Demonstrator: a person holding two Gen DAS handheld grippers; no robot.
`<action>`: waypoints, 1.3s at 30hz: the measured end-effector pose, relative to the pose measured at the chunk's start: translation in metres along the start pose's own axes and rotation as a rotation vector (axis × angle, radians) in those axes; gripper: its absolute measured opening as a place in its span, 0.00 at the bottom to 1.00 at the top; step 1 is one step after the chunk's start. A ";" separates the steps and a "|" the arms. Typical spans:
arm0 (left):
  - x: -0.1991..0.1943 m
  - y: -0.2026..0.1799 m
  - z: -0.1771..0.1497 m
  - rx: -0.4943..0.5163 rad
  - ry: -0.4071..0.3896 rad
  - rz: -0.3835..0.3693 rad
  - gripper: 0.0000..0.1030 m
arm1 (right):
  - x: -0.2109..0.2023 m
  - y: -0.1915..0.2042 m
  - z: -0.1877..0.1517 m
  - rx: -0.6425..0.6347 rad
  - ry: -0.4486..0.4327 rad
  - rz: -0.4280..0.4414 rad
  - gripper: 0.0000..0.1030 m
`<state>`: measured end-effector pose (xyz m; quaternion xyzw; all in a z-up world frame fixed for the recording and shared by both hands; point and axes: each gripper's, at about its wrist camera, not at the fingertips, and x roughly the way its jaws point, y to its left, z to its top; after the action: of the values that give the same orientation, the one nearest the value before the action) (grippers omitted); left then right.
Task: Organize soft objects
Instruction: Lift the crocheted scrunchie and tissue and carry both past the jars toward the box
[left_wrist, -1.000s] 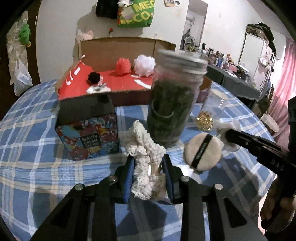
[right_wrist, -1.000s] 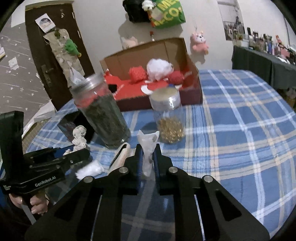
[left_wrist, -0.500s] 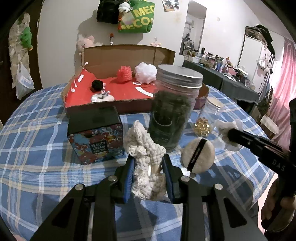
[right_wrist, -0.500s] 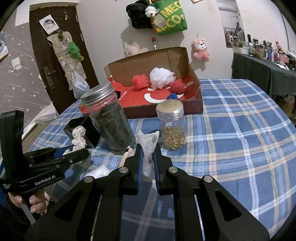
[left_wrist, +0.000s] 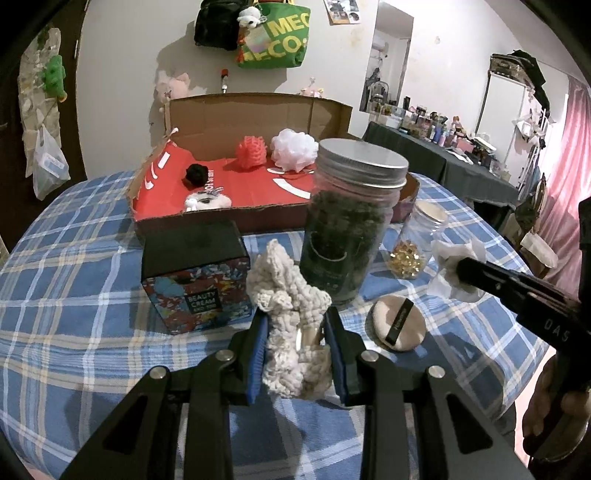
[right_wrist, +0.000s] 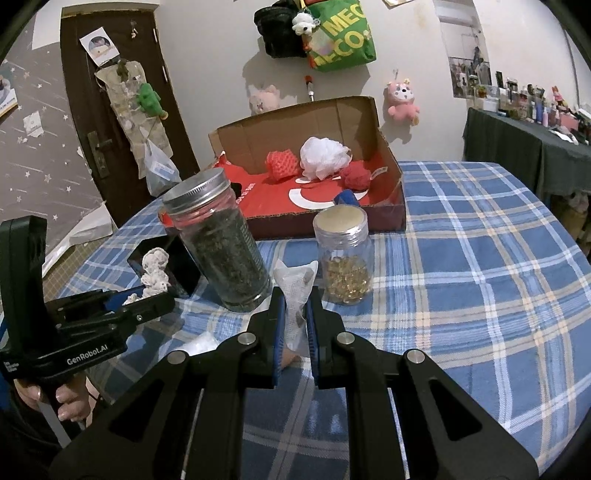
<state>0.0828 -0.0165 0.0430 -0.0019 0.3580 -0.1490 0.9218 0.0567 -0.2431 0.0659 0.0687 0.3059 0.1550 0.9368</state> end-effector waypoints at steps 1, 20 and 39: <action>0.000 0.001 0.000 -0.002 0.002 0.001 0.31 | 0.000 0.000 0.000 0.000 -0.002 -0.002 0.10; -0.012 0.052 -0.011 -0.077 0.033 0.078 0.31 | 0.002 -0.042 -0.002 0.066 0.032 -0.088 0.10; -0.003 0.114 0.000 -0.142 0.079 0.154 0.31 | 0.009 -0.063 0.014 0.060 0.068 -0.171 0.10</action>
<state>0.1118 0.0933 0.0322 -0.0339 0.4028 -0.0519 0.9132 0.0875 -0.2999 0.0577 0.0648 0.3469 0.0674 0.9332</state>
